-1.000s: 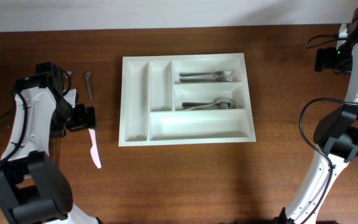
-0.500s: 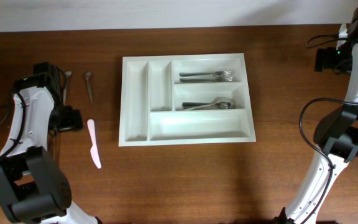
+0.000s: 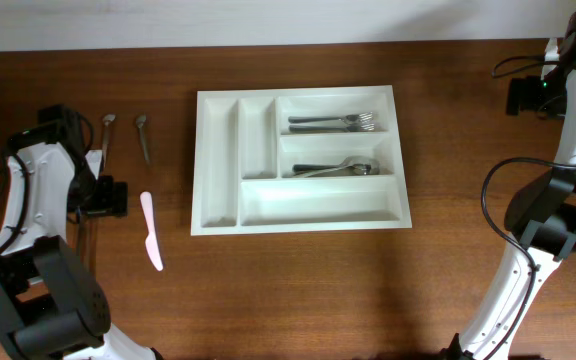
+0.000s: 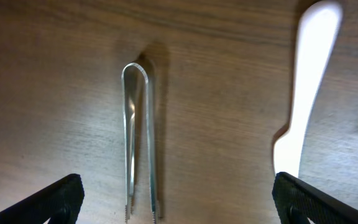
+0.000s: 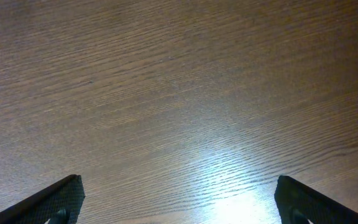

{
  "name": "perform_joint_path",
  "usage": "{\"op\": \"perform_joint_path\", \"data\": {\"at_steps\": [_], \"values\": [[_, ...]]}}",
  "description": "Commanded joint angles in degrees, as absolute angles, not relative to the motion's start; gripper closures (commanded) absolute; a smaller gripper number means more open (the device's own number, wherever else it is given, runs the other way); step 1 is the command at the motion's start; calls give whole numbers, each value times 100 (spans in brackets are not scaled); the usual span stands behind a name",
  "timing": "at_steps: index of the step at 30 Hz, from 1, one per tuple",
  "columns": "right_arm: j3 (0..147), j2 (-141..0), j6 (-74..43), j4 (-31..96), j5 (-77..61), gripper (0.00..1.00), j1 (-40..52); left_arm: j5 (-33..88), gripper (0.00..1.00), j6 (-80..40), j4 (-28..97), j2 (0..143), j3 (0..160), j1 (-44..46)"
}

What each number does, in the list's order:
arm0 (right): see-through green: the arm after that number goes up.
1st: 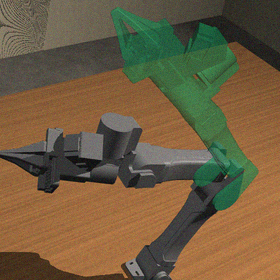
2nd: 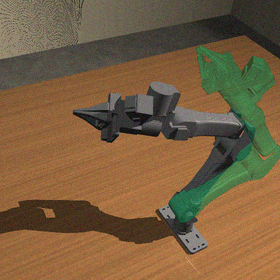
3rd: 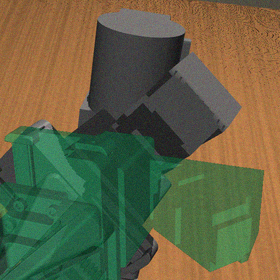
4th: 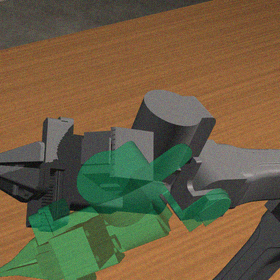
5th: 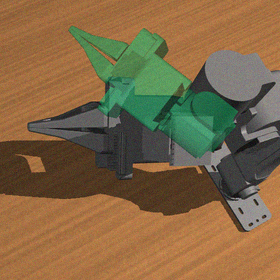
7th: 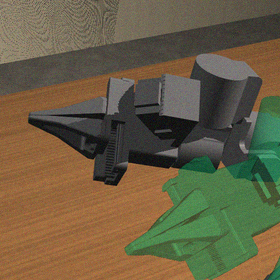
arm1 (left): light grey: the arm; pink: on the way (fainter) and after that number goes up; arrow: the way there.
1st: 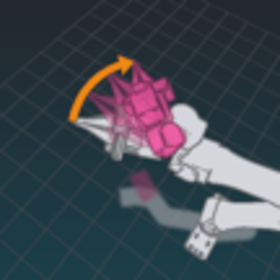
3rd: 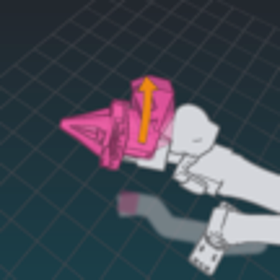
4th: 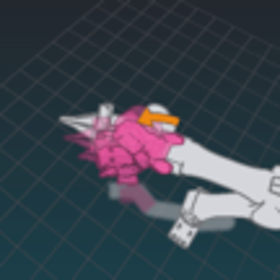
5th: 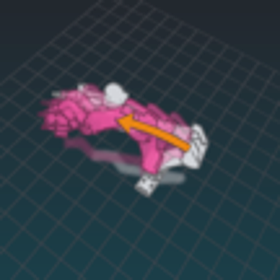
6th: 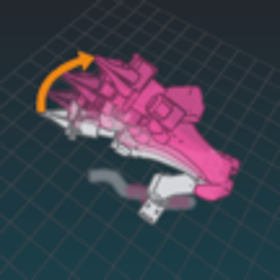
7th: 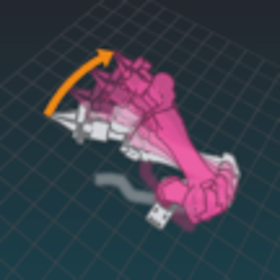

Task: Pack container
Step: 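Lower the left gripper over the silver tongs, aligning with them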

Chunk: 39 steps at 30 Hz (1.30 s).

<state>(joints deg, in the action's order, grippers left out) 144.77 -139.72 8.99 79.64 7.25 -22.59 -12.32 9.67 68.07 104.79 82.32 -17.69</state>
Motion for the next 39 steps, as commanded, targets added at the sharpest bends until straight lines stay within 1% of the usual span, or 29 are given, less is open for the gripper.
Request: {"op": "perform_joint_path", "data": {"at_steps": [1, 7, 15, 17, 21, 25, 31, 39], "values": [[14453, -13994, 856, 7966, 711, 1, -2290, -1133, 1, 1236, 6790, 10543, 8141, -1966], [14453, -13994, 856, 7966, 711, 1, -2290, -1142, 1, 1492, 6746, 10543, 7756, -2171], [14453, -13994, 856, 7966, 711, 1, -2290, -1264, 1, 1487, 6222, 10543, 7214, -2235], [14453, -13994, 856, 7966, 711, 1, -2290, -1103, 1, 1490, 6123, 10543, 7142, -2248], [14453, -13994, 856, 7964, 711, 1, -2290, -410, 1, 1656, 6027, 10543, 7011, -2379], [14453, -13994, 856, 7966, 711, 1, -2290, -250, 1, 1684, 5878, 10543, 6917, -2606], [14453, -13994, 856, 7966, 711, 2, -2290, -296, 1, 2040, 5798, 10543, 6908, -2821], [14453, -13994, 856, 7966, 711, 1, -2290, -869, 1, 2073, 5614, 10543, 6904, -2847]]}}
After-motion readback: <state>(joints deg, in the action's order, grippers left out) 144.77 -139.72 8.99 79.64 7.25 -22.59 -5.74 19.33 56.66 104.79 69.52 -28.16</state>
